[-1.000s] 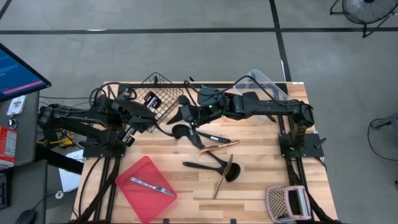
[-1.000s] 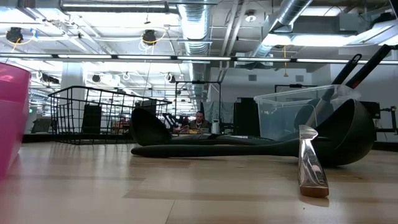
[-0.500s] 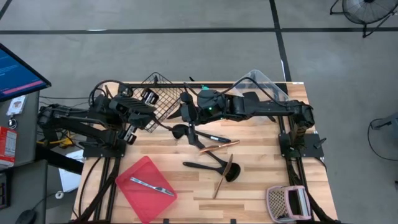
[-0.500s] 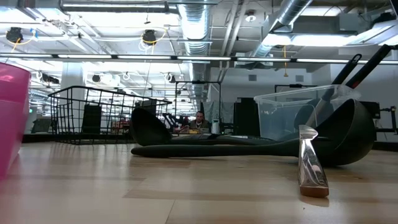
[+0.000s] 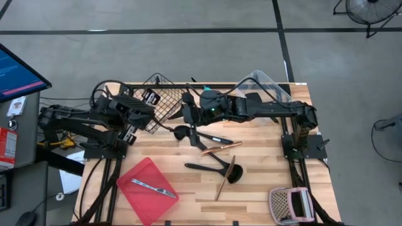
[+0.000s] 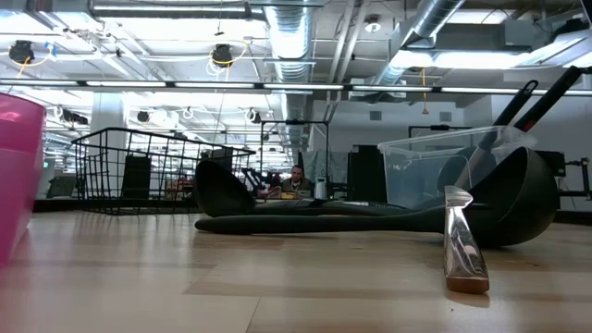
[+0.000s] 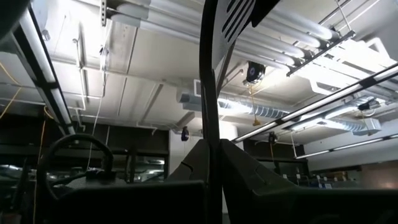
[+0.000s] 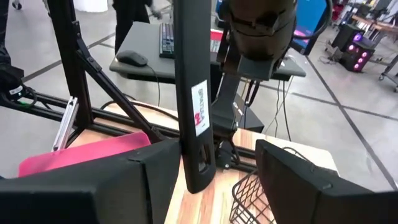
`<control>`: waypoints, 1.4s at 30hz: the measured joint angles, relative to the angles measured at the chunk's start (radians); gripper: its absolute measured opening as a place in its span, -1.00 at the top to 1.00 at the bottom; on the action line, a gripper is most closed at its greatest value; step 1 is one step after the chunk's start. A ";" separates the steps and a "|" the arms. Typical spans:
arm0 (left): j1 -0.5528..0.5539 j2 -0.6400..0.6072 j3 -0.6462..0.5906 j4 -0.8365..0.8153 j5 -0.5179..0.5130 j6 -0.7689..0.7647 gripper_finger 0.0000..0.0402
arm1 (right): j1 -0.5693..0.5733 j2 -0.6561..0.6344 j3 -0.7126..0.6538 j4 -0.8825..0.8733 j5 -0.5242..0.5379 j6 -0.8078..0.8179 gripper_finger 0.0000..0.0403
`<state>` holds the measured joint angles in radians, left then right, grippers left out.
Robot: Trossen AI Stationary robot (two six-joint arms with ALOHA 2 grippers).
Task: Pick & Place Kitchen Items
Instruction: Put the slotted spatula into the transparent bin
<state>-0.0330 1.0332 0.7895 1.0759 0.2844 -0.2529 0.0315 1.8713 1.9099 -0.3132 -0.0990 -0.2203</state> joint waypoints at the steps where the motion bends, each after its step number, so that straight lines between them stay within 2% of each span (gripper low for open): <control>1: 0.000 -0.001 0.000 0.006 0.000 -0.006 0.98 | 0.000 0.000 0.000 0.003 0.000 -0.005 -0.02; 7: 0.000 -0.002 0.000 0.020 0.005 -0.043 0.98 | 0.000 0.000 0.000 0.012 -0.001 -0.025 -0.02; 14: 0.003 -0.007 0.000 0.014 0.044 -0.092 0.98 | 0.000 -0.001 0.000 -0.055 -0.003 -0.034 -0.02; 19: 0.003 -0.010 0.000 0.002 0.065 -0.087 0.98 | -0.006 -0.073 -0.001 -0.097 0.003 -0.034 -0.02; 23: 0.003 -0.010 0.000 -0.056 0.068 -0.027 0.98 | -0.007 -0.146 0.000 -0.140 0.087 -0.034 -0.02; 30: 0.058 -0.003 0.000 -0.203 0.023 0.077 0.98 | 0.032 -0.243 0.003 -0.091 0.215 -0.081 -0.02; 37: 0.115 0.021 0.001 -0.205 0.012 0.078 0.99 | 0.077 -0.214 0.001 -0.019 0.337 -0.174 -0.02; 42: 0.115 0.060 0.000 -0.204 0.014 0.084 0.99 | 0.071 -0.169 0.000 0.069 0.343 -0.202 -0.02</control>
<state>0.0822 1.0933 0.7895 0.8717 0.2983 -0.1684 0.1024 1.7019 1.9098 -0.2441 0.2443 -0.4225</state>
